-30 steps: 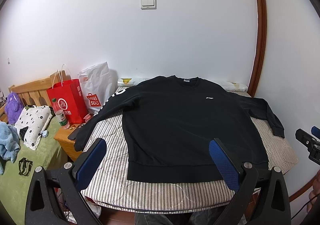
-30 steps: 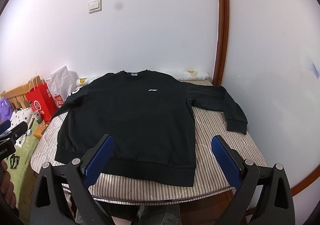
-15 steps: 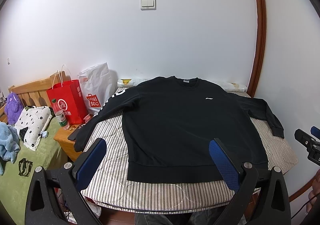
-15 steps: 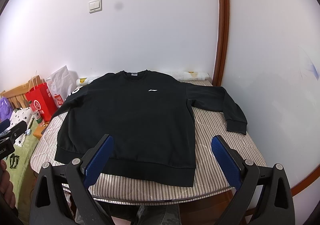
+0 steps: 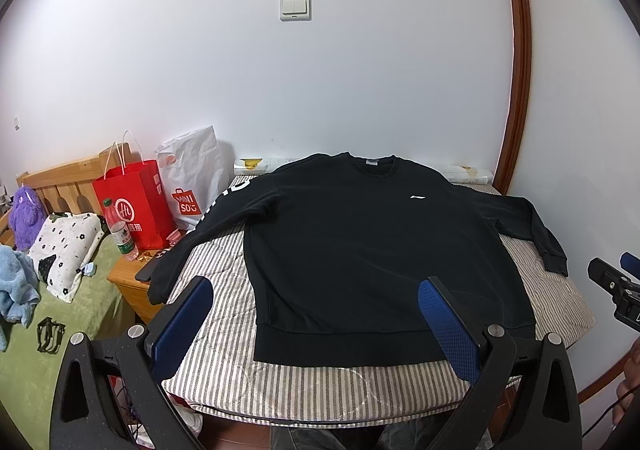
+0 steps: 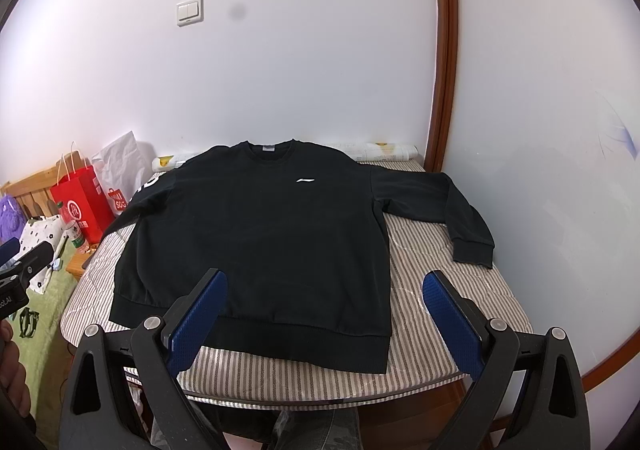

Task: Fold small clothes
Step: 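Move the left tool to the lettered sleeve cuff and close on it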

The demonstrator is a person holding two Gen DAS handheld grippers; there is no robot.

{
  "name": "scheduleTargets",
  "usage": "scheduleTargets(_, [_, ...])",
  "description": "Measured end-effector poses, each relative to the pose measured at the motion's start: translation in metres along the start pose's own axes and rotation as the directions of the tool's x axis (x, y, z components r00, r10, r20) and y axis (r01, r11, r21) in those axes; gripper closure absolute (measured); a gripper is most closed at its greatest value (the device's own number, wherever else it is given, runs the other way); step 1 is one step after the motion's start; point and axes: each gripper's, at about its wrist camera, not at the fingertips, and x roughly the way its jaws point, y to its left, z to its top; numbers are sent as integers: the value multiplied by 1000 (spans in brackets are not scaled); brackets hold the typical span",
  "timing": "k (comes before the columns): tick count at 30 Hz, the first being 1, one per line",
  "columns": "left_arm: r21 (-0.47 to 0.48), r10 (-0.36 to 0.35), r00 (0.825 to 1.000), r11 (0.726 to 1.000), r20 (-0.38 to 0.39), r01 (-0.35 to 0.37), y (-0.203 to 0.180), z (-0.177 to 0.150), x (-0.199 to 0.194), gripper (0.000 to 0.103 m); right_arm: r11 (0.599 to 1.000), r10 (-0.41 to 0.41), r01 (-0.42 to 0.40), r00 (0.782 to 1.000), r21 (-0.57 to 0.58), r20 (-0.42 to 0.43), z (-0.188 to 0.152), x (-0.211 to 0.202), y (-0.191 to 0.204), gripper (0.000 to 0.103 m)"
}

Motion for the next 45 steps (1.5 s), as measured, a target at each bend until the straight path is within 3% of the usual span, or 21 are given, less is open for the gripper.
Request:
scheduleTargets(11, [1, -2, 1000, 1000, 1, 2, -4, 3, 2, 0, 1000, 2, -2, 1000, -7, -13, -3, 8, 3, 6])
scheduleTargets(21, [-51, 20, 994, 998, -104, -26, 19, -16, 61, 0, 1000, -10, 7, 993, -24, -118, -20, 69, 19, 6])
scheduleTargets(30, [-152, 58, 976, 984, -211, -91, 77, -52, 122, 0, 1000, 20, -23, 988, -20, -156, -30, 128, 30, 6])
scheduleTargets(39, [-317, 80, 957, 933, -280, -171, 150, -70, 174, 1, 999, 48, -46, 983, 17, -178, -19, 176, 29, 6])
scheduleTargets(45, [-267, 157, 926, 929, -344, -256, 168, -71, 215, 4, 999, 33, -34, 976, 0, -216, -18, 194, 41, 6])
